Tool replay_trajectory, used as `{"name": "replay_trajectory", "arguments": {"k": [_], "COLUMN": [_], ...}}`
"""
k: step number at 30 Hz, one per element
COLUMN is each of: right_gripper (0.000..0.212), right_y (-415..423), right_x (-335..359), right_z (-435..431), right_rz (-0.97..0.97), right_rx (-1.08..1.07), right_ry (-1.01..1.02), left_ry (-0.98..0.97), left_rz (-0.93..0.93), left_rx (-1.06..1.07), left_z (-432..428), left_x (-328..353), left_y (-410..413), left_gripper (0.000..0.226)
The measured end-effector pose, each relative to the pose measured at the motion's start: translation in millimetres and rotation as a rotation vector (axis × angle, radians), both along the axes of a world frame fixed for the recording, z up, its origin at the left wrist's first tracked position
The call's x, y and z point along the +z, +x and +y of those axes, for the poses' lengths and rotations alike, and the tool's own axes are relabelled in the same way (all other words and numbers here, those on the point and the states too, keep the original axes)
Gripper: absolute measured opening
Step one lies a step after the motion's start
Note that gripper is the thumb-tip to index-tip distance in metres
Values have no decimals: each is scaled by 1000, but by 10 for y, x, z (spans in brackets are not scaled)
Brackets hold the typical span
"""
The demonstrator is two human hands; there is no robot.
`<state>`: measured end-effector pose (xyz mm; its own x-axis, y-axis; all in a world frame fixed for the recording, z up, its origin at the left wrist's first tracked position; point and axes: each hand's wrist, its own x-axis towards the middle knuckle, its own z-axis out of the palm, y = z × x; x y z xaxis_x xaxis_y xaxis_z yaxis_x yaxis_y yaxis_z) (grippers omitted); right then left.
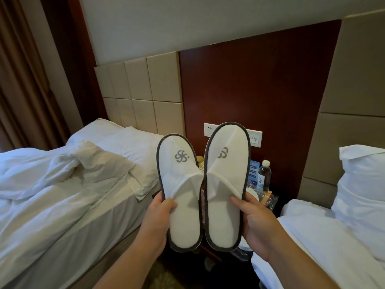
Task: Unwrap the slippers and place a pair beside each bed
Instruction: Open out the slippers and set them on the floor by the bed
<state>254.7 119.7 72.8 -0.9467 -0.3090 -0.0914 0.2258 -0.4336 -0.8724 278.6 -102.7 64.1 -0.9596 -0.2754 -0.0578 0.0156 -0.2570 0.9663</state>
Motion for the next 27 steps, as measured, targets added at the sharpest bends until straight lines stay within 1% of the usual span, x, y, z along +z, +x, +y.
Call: {"name": "replay_trajectory", "arguments": {"k": [3, 8, 12, 14, 16, 18, 20, 22, 23, 25, 27], "right_gripper": [30, 39, 30, 25, 24, 23, 20, 17, 16, 15, 16], "right_y": [37, 104, 154, 173, 176, 167, 149, 127, 118, 115, 123], "right_x": [9, -19, -10, 4, -1, -14, -28, -43, -45, -39, -37], "right_z": [-44, -171, -289, -331, -359, -379, -398, -414, -422, -452, -497], "right_rz": [-15, -62, -45, -45, -44, -25, 3, 25, 40, 86, 128], "right_rx": [30, 129, 168, 153, 105, 30, -65, -156, -187, -222, -254], "right_ry": [-39, -110, -64, -32, -13, 12, 99, 241, 291, 348, 396], "left_ry": [-28, -61, 13, 22, -11, -109, -242, -368, -451, -626, -779], "left_rz": [-27, -38, -43, -37, -32, -26, -53, 42, 110, 163, 87], "left_rx": [-10, -73, -159, -209, -242, -197, -32, 135, 143, 20, -170], "left_z": [14, 96, 236, 305, 329, 335, 300, 300, 309, 370, 475], "left_x": [-18, 3, 6, 31, 70, 82, 21, 28, 50, 89, 131], "left_y": [-7, 7, 39, 65, 78, 68, 30, 74, 116, 182, 222], "left_gripper": [35, 33, 30, 34, 34, 27, 29, 15, 11, 20, 25]}}
